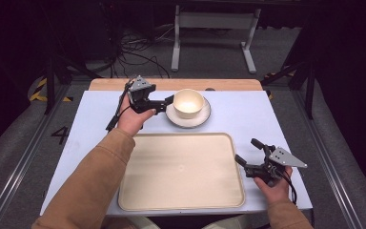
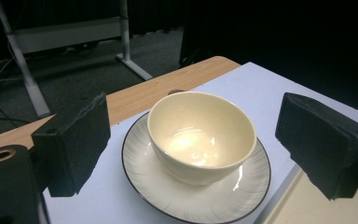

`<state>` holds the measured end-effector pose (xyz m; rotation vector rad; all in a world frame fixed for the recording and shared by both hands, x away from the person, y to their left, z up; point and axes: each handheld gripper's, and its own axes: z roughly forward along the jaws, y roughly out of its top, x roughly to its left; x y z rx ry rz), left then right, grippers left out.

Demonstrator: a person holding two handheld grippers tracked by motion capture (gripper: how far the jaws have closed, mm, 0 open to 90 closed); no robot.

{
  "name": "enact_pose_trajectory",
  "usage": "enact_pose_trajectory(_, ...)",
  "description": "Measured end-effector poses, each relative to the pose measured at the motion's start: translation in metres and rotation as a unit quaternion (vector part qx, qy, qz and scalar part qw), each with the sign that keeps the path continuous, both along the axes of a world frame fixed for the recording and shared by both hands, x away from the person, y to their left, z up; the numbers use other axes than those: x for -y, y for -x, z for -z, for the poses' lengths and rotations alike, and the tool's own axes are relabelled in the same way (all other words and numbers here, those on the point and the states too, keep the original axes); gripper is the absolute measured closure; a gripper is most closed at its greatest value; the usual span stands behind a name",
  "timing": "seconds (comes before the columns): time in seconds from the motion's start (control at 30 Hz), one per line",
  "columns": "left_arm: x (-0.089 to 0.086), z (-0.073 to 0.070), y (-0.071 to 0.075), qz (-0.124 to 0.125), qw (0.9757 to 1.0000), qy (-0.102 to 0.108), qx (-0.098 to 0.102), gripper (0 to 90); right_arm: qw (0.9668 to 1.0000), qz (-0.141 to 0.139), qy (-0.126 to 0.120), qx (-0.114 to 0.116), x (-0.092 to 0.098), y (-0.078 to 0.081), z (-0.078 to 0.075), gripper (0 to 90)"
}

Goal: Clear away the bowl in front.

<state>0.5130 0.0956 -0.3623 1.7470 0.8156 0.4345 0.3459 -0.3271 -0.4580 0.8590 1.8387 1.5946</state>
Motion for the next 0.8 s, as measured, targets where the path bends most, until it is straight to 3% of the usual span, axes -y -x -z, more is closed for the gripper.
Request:
enact_pose_trajectory(0.17,0.006,0.0,-0.009,0.002,0.9999,-0.01,-0.003,10.5,1.0,0.002,0.004,0.003,0.0,0.001,0.0,8.3)
enact_pose_trajectory(0.53,0.016,0.002,-0.027,-0.007,0.9999,-0.004,-0.011,12.3,1.0,0.006,0.003,0.004,-0.001,0.001,0.0,8.3)
enact_pose_trajectory(0.73,0.024,0.005,-0.035,-0.017,0.9994,-0.007,-0.028,14.8,0.9999,0.009,0.005,0.004,-0.001,0.001,0.0,8.3)
enact_pose_trajectory(0.8,0.027,0.008,-0.038,-0.024,0.9988,-0.018,-0.04,15.8,0.9999,0.01,0.006,0.004,-0.001,0.001,0.0,8.3)
